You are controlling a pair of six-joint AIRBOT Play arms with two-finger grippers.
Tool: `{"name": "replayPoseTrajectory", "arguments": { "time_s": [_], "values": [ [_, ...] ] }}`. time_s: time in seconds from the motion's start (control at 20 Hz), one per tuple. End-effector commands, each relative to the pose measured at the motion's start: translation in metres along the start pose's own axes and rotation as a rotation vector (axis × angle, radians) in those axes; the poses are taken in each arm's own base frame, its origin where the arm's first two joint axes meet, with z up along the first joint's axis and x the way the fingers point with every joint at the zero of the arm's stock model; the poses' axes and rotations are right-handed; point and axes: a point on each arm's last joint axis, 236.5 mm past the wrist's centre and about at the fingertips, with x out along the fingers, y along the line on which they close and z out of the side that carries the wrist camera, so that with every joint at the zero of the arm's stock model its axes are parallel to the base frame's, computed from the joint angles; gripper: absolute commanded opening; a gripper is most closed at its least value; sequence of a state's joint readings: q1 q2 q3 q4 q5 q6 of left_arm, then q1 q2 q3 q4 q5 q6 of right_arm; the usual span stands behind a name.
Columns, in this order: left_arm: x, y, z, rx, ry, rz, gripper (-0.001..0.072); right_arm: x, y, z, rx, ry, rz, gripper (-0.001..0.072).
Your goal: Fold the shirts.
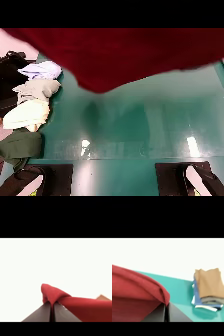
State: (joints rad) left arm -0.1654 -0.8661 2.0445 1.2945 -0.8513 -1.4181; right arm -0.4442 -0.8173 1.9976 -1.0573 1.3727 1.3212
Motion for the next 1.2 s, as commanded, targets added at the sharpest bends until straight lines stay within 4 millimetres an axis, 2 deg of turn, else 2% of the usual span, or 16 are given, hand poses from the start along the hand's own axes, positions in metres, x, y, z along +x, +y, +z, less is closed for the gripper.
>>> {"name": "replayPoseTrajectory", "arguments": {
  "time_s": [0.0, 0.1, 0.2, 0.25, 0.35, 0.5, 0.55, 0.6, 0.65, 0.7, 0.75, 0.8, 0.85, 0.95, 1.05, 1.15],
  "values": [
    [-0.009, 0.0, 0.0, 0.025, 0.013, 0.006, 0.002, 0.0, -0.011, 0.007, 0.016, 0.02, -0.037, 0.0017],
    [0.023, 0.005, -0.059, 0.007, 0.192, -0.008, 0.0021, 0.032, -0.014, -0.01, 0.071, 0.083, 0.031, 0.0017],
    [0.063, 0.014, -0.14, -0.063, 0.389, -0.009, 0.0022, 0.08, -0.02, -0.053, 0.143, 0.22, 0.097, 0.0017],
    [0.08, 0.018, -0.183, -0.096, 0.484, -0.006, 0.0022, 0.107, -0.025, -0.085, 0.17, 0.315, 0.114, 0.0017],
    [0.109, 0.027, -0.285, -0.165, 0.687, 0.008, 0.0023, 0.157, -0.027, -0.156, 0.194, 0.519, 0.132, 0.0017],
    [0.125, 0.034, -0.436, -0.288, 0.969, 0.046, 0.0045, 0.219, -0.011, -0.262, 0.168, 0.786, 0.16, 0.0017],
    [0.124, 0.036, -0.475, -0.3, 1.038, 0.052, 0.0288, 0.238, -0.002, -0.29, 0.167, 0.836, 0.18, 0.0017],
    [0.124, 0.037, -0.508, -0.319, 1.097, 0.062, 0.0452, 0.254, 0.006, -0.309, 0.17, 0.862, 0.196, 0.0018],
    [0.123, 0.038, -0.531, -0.327, 1.135, 0.068, 0.0437, 0.27, 0.015, -0.322, 0.178, 0.875, 0.214, 0.0019],
    [0.123, 0.04, -0.544, -0.33, 1.153, 0.074, 0.0437, 0.282, 0.021, -0.331, 0.193, 0.887, 0.228, 0.0089],
    [0.123, 0.045, -0.549, -0.337, 1.156, 0.084, 0.0437, 0.291, 0.024, -0.335, 0.208, 0.896, 0.24, 0.0285],
    [0.121, 0.053, -0.547, -0.345, 1.153, 0.101, 0.0437, 0.296, 0.027, -0.334, 0.215, 0.906, 0.257, 0.0336],
    [0.116, 0.065, -0.542, -0.354, 1.16, 0.122, 0.0438, 0.297, 0.026, -0.332, 0.218, 0.92, 0.267, 0.0336],
    [0.092, 0.091, -0.528, -0.374, 1.208, 0.166, 0.0437, 0.288, 0.03, -0.324, 0.249, 0.936, 0.31, 0.0336],
    [0.056, 0.106, -0.525, -0.367, 1.306, 0.166, 0.0437, 0.271, 0.036, -0.317, 0.283, 0.95, 0.353, 0.0336],
    [0.016, 0.108, -0.532, -0.392, 1.395, 0.183, 0.0438, 0.251, 0.042, -0.317, 0.306, 0.951, 0.368, 0.0336]
  ]
}}
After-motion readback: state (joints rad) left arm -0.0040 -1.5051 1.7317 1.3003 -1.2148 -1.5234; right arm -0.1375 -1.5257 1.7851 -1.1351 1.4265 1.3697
